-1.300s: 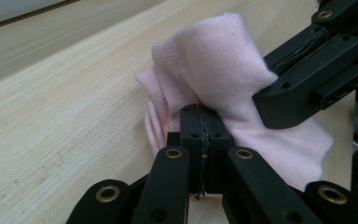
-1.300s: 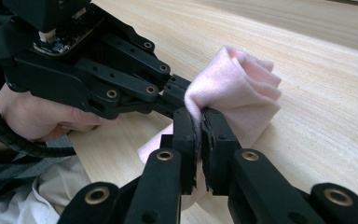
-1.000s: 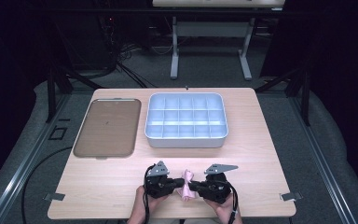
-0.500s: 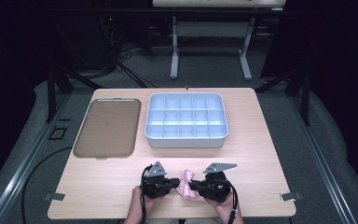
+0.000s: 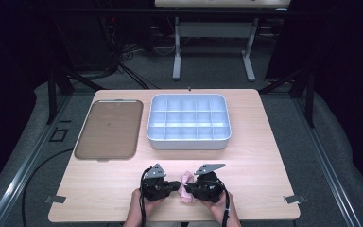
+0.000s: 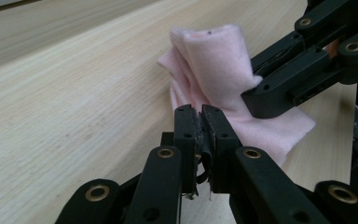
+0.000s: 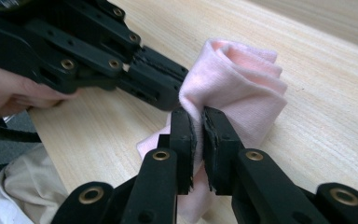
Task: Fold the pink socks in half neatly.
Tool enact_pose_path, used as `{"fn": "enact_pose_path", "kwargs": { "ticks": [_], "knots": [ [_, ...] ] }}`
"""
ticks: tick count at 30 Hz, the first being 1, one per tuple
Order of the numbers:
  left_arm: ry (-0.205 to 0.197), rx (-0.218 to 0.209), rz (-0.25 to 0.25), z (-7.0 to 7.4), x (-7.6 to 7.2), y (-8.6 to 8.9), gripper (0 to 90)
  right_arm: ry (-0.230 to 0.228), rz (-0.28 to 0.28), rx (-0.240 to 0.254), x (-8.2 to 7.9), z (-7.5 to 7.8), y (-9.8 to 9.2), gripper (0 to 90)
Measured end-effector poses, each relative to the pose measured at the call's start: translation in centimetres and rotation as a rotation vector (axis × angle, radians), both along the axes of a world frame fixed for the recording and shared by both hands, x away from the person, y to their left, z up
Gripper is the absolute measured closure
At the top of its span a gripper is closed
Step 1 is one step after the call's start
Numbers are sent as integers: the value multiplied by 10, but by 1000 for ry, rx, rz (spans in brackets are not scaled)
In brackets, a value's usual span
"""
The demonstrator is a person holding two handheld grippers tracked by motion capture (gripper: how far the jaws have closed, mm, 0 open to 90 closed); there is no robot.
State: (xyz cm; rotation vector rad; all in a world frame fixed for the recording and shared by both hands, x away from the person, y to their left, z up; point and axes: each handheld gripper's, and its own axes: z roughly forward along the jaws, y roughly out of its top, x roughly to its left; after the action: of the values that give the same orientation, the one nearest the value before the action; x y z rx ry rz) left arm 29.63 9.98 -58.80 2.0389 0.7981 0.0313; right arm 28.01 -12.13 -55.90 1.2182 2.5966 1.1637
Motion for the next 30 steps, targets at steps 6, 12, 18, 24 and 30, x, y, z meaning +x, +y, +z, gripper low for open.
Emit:
{"fn": "enact_pose_path", "kwargs": {
  "ticks": [6, 12, 18, 24, 30],
  "knots": [
    [-41, -46, 29, 17, -1, 12, 844, 4, -5, -14, 2, -2, 3, 827],
    [-99, -36, -44, 46, 1, -7, 830, 7, 10, -43, 2, -2, 4, 826],
    [-95, 7, -92, 42, 10, -31, 837, -8, 1, -52, 0, -2, 6, 827],
    [-70, 43, -86, 26, 16, -35, 865, -11, -10, -42, -2, -4, 5, 827],
    [-83, 64, -78, 22, 15, -37, 891, -19, -16, -48, -4, -3, 6, 821]
  ]
}}
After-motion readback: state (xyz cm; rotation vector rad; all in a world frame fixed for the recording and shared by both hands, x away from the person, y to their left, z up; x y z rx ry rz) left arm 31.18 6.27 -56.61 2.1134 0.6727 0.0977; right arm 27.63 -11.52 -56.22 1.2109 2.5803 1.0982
